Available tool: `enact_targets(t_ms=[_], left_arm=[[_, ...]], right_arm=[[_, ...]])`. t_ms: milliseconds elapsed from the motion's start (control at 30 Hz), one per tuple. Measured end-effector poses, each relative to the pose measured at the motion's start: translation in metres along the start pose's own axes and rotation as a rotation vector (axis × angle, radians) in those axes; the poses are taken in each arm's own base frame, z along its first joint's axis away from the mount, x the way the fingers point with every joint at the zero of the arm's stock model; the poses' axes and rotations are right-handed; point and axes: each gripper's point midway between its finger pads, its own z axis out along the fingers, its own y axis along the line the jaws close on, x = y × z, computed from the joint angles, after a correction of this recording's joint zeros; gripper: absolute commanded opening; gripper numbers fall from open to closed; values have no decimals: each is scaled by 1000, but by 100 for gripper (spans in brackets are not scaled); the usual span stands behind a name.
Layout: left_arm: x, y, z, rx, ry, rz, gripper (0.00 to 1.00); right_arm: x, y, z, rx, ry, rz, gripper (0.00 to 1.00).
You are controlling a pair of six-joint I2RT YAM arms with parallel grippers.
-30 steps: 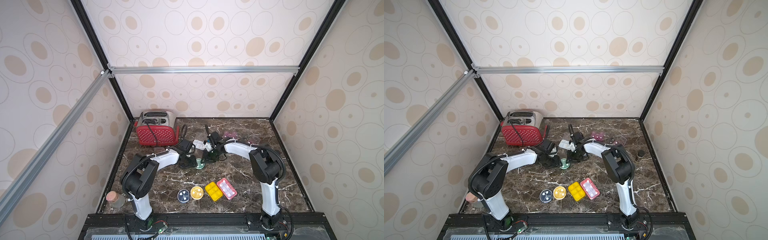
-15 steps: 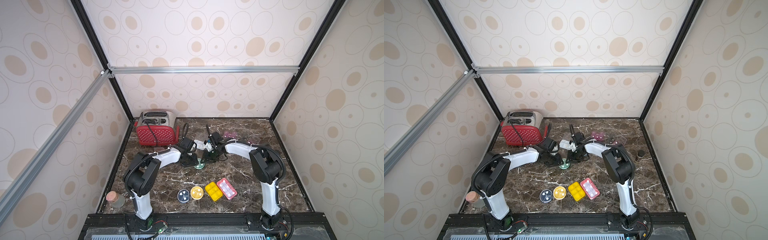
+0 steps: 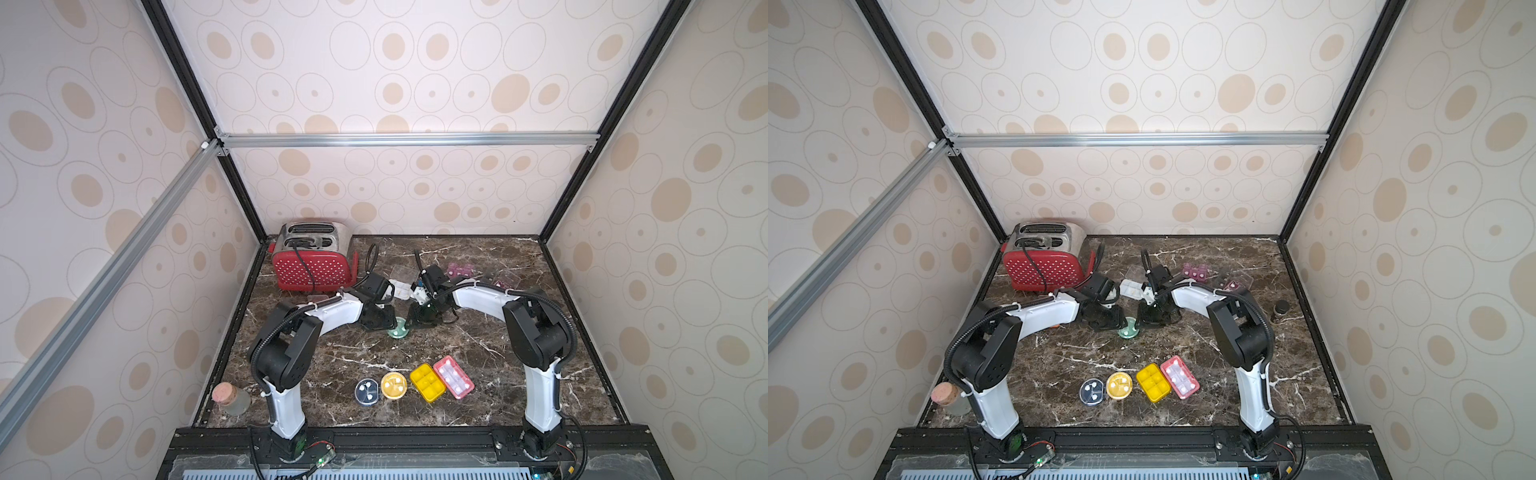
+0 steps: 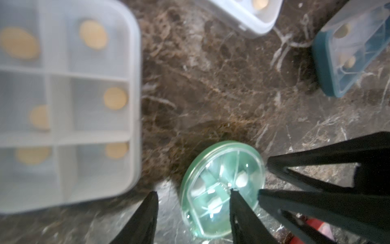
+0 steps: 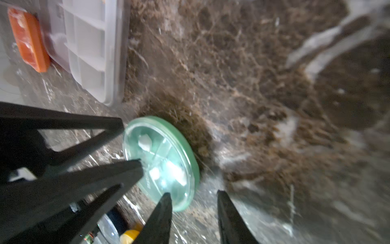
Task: Close pillboxes
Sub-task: Close the lid on the pillbox, then move the pillbox to the center of the board.
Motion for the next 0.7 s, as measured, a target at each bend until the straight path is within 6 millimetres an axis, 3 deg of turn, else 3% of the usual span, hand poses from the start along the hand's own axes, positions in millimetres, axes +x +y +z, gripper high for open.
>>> enact_targets(t_ms=[167, 300, 433, 533, 700], left_arm=[[-10, -3, -47, -25, -86, 44, 77], [-20, -4, -89, -53, -189, 70, 84], [-14, 3, -118, -54, -260, 73, 87], [0, 13, -120, -55, -252, 68, 88], [5, 14, -114, -51, -231, 73, 88]], right_arm=[[3, 4, -29, 86, -43, -42, 80], [5, 21, -29, 185, -36, -129, 98], [0, 43, -20, 267, -38, -209, 99], [-11, 50, -10, 326, -34, -236, 99], [-20, 46, 8, 405, -6, -246, 99]])
